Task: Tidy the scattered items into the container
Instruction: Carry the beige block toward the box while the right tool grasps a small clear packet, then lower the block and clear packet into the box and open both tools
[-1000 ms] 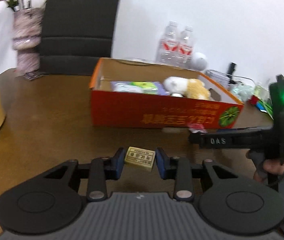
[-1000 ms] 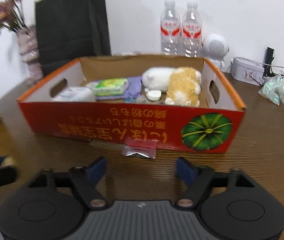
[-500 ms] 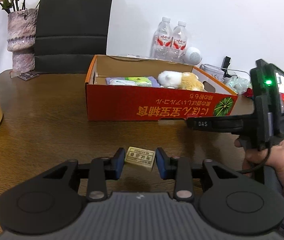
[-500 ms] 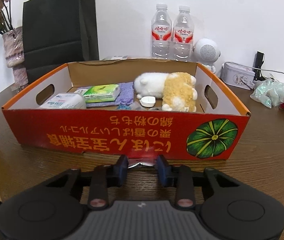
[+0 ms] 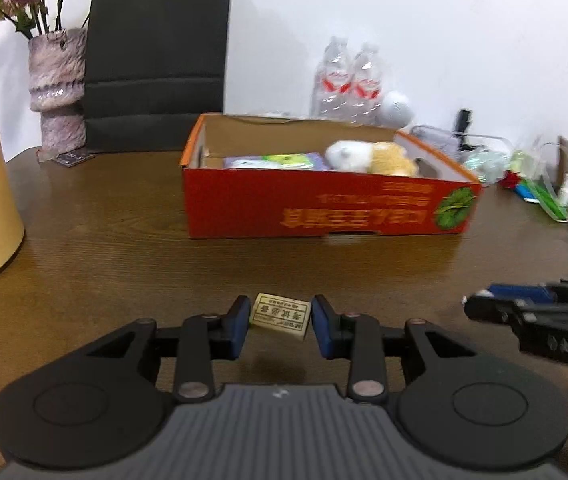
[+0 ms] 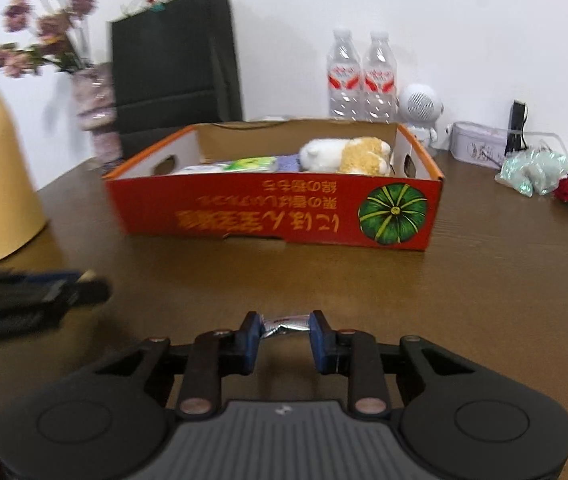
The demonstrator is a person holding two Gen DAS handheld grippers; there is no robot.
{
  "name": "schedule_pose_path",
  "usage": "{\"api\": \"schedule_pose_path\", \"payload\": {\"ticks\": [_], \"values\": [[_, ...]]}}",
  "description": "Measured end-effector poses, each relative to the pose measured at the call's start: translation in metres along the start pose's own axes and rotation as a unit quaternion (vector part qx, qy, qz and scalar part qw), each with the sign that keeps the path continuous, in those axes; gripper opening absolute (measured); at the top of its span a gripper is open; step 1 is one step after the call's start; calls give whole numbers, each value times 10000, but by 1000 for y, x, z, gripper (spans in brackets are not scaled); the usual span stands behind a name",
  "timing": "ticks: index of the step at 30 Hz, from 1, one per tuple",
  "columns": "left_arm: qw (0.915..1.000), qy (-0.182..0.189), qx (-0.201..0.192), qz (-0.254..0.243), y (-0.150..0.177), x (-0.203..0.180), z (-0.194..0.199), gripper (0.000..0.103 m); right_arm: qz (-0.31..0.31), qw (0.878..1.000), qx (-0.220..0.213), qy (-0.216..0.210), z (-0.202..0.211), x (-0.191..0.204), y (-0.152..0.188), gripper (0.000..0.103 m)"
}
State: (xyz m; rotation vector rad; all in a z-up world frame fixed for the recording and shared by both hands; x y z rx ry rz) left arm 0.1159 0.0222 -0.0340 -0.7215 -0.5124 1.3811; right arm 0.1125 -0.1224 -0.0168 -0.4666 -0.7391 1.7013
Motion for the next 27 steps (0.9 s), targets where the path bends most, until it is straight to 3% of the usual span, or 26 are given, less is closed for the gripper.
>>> {"api": "schedule_pose_path", "payload": {"ticks": [4, 7, 11, 14, 18, 21, 24, 27], "values": [[9995, 268, 106, 83, 17, -22, 17, 34, 201, 9993, 73, -294, 27, 5, 28, 26], [9983, 582, 57, -87, -3, -33, 24, 34, 299, 9990, 131, -292, 32, 0, 26, 26], [9964, 821, -140, -158, -85, -14, 27, 34, 329, 9977, -489, -326, 55, -18, -45, 26], [9960, 873, 123, -132, -156, 8, 1, 34, 521, 9955, -701, -365, 57, -31, -118, 26], [9900, 981, 1015, -14, -206, 11, -58, 34, 707, 9927, 348, -908, -2, -33, -190, 26], [9855, 787, 1494, -185, -216, 1, -104, 34, 645, 9874, 1113, -924, -52, -36, -219, 26], [9749, 832, 2064, -103, -204, -1, -146, 34, 574, 9799, 1690, -894, -100, -37, -229, 26], [9718, 720, 2245, -45, -197, 5, -172, 34, 595, 9720, 2121, -821, -143, -34, -225, 26]]}}
Point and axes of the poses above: each gripper's, at about its wrist camera, not at the fingertips, and z roughly against the way its jaws point, x to its left, y to its underside, the point moved 10 cm from there along -z, roughly the way its jaws point, and after that the axes turned 10 degrees about x, right-handed, at the moved point
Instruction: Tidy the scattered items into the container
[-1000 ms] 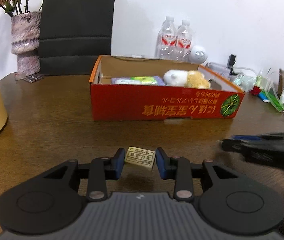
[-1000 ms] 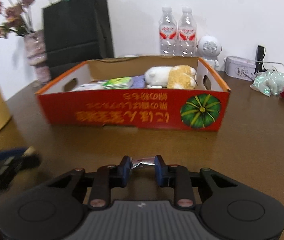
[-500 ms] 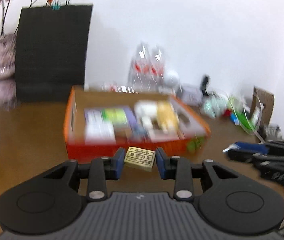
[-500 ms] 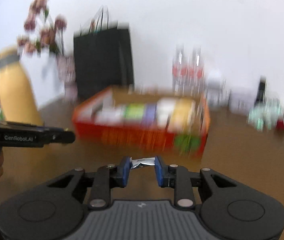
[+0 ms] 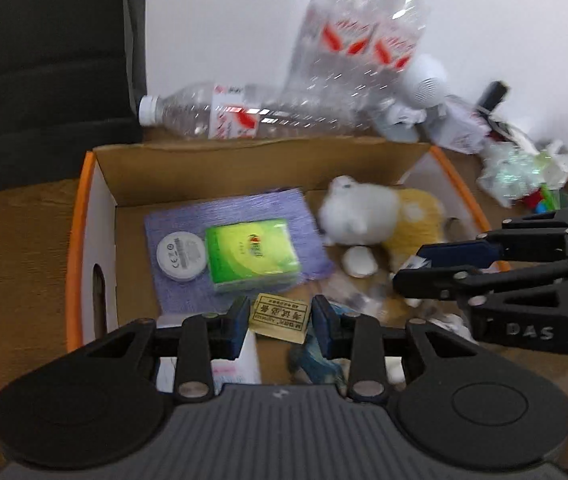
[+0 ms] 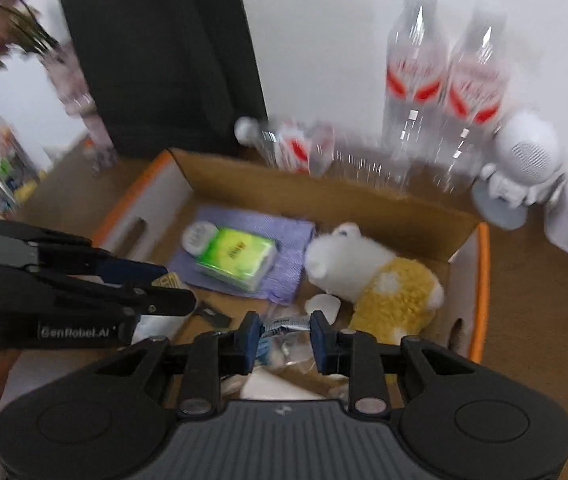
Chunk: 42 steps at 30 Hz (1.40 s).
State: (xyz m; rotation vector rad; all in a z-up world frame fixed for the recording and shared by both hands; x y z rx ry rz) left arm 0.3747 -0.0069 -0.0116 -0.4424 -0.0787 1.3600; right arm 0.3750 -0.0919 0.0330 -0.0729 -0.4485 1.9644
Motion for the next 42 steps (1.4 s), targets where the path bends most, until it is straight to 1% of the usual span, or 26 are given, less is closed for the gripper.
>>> {"api": "schedule_pose_path", "payload": {"ticks": [4, 5, 6, 7, 8, 10, 11, 12, 13, 15, 17, 18, 22, 24, 28, 30, 31, 33, 35, 36, 38, 40, 42], "values": [[9998, -100, 130, 118, -8, 12, -16, 35, -202, 9993, 306, 94, -33, -11, -5, 27], [9996, -144, 163, 166, -9, 16, -18, 41, -272, 9988, 373, 153, -39, -14, -5, 30], [9995, -195, 196, 182, -10, 18, -19, 52, -370, 9981, 448, 206, -43, -17, -4, 35], [9994, -212, 210, 201, -12, 19, -20, 55, -424, 9976, 521, 170, -45, -17, -2, 39], [9993, -207, 204, 236, -16, 18, -19, 58, -449, 9974, 567, 75, -45, -17, -1, 44], [9990, -251, 231, 297, -18, 17, -15, 67, -545, 9970, 549, 9, -40, -19, -2, 50], [9988, -291, 225, 313, -18, 17, -11, 73, -594, 9968, 535, 10, -36, -20, -3, 55], [9987, -327, 219, 315, -19, 16, -7, 78, -647, 9966, 514, 0, -30, -20, -3, 59], [9985, -369, 234, 325, -19, 16, -3, 81, -697, 9963, 497, -17, -24, -21, -3, 61], [9977, -442, 332, 399, -17, 16, 7, 92, -828, 9954, 464, -92, -8, -21, -3, 68], [9968, -520, 349, 499, -14, 17, 22, 98, -910, 9946, 470, -181, 6, -20, -1, 75], [9964, -575, 326, 534, -13, 17, 30, 102, -921, 9944, 474, -203, 14, -18, 0, 76], [9951, -738, 221, 613, -2, 13, 62, 103, -882, 9948, 501, -112, 40, -11, 10, 79], [9945, -809, 260, 618, 6, 9, 75, 103, -861, 9950, 508, -68, 51, -7, 17, 84], [9937, -941, 201, 568, 23, -1, 100, 103, -905, 9941, 588, -78, 68, 3, 33, 85], [9933, -1010, 129, 545, 35, -6, 109, 103, -846, 9952, 487, -102, 79, 9, 41, 85], [9927, -1075, 46, 538, 41, -7, 114, 103, -796, 9960, 405, -96, 84, 13, 45, 85], [9894, -1344, -241, 489, 53, -12, 125, 103, -686, 9974, 219, -33, 96, 22, 55, 86], [9833, -1678, -600, 379, 65, -19, 139, 103, -624, 9980, 63, 30, 104, 28, 65, 86], [9813, -1766, -728, 247, 70, -24, 145, 103, -592, 9982, -10, 72, 108, 31, 71, 86], [9807, -1734, -895, 125, 83, -35, 155, 103, -515, 9984, -187, 138, 116, 37, 81, 86], [9814, -1579, -1066, 229, 95, -41, 165, 103, -489, 9978, -413, 153, 126, 42, 91, 86], [9802, -1477, -1269, 349, 110, -47, 175, 103, -494, 9966, -651, 141, 135, 46, 103, 86]]}}
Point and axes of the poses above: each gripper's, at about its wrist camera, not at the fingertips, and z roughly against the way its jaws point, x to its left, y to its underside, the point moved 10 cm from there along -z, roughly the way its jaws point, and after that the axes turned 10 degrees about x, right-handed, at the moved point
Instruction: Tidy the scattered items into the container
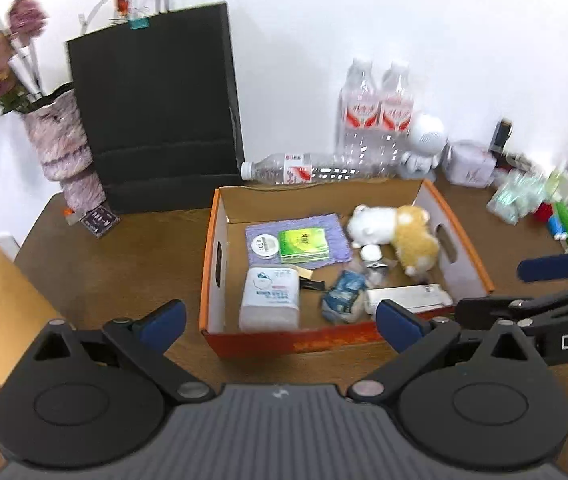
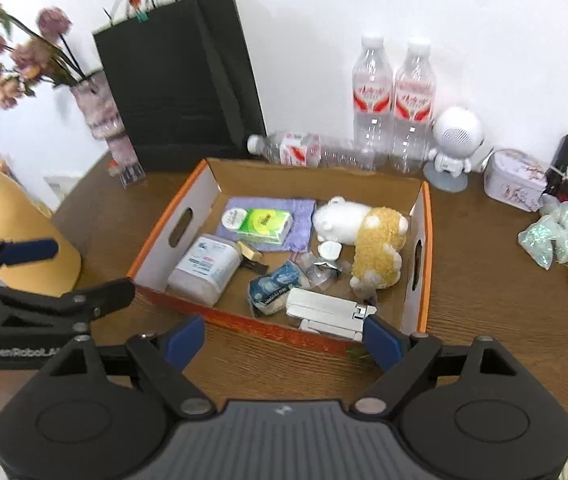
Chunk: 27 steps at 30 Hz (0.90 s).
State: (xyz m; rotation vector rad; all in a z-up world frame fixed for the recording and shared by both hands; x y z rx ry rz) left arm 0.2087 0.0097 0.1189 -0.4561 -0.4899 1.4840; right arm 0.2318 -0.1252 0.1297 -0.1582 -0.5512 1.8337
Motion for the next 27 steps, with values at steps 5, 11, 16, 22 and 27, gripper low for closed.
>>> {"api": "schedule_pose_path", "payload": {"ticks": [5, 11, 16, 22, 27], "values": [[9997, -5, -227, 41, 38, -3, 12, 103, 80, 9979, -620, -154, 19, 11, 40, 87], [9945, -66, -1011, 248, 100, 3, 14, 103, -199, 9899, -1398, -89, 16, 8, 105, 87], [9947, -171, -893, 488, 167, 9, -18, 103, -504, 9778, -1961, 548, -13, -10, 166, 87], [9969, -157, -682, 348, 218, 5, -49, 103, -377, 9785, -1950, 550, -43, -2, 218, 87], [9976, -37, -655, 241, 227, -2, -49, 103, -441, 9844, -1623, 507, -61, -1, 233, 88]]}}
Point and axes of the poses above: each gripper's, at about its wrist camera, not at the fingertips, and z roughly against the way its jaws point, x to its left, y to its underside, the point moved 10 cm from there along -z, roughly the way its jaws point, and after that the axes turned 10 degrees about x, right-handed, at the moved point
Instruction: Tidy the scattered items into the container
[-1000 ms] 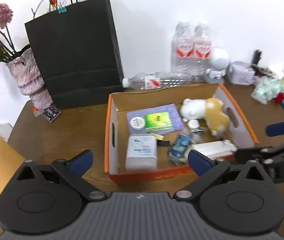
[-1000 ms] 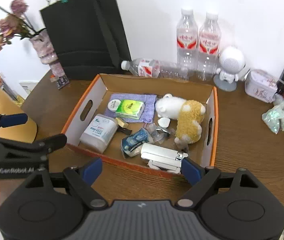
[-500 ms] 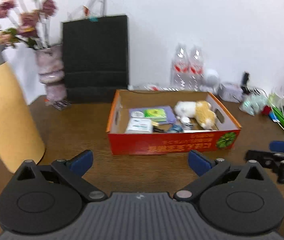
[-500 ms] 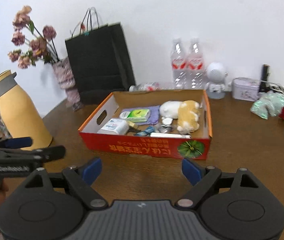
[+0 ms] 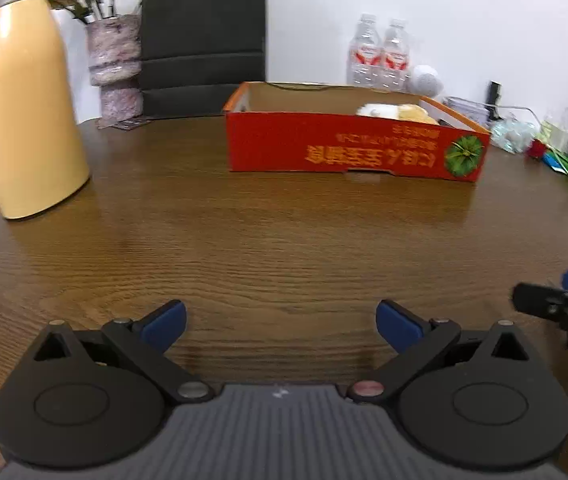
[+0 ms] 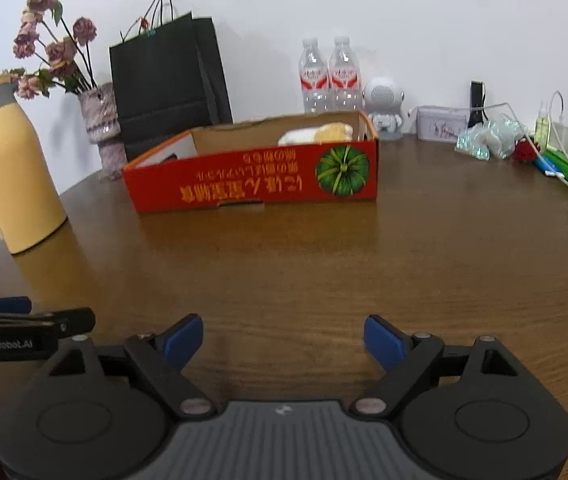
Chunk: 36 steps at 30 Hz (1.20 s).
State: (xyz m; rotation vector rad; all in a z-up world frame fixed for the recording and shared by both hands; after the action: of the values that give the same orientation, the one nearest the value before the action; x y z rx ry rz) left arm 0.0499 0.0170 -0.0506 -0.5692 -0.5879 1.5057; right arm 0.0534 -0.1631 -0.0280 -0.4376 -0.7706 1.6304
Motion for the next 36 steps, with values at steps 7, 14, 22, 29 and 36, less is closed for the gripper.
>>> {"api": "schedule_pose_path", "payload": {"ticks": [7, 14, 22, 29, 36], "values": [[9996, -81, 153, -215, 8, -8, -9, 103, 176, 9994, 208, 202, -12, 5, 10, 93], [9996, 51, 234, -118, 9, -8, -13, 103, 280, 9988, 332, 222, -17, 12, 11, 103], [9997, 80, 209, -137, 8, -8, -13, 103, 441, 9975, 404, 375, -20, 18, 12, 103], [9996, 92, 214, -140, 7, -9, -14, 103, 403, 9975, 407, 406, -24, 17, 8, 103], [9996, 87, 216, -142, 7, -9, -14, 103, 401, 9975, 406, 407, -24, 17, 8, 103]]}}
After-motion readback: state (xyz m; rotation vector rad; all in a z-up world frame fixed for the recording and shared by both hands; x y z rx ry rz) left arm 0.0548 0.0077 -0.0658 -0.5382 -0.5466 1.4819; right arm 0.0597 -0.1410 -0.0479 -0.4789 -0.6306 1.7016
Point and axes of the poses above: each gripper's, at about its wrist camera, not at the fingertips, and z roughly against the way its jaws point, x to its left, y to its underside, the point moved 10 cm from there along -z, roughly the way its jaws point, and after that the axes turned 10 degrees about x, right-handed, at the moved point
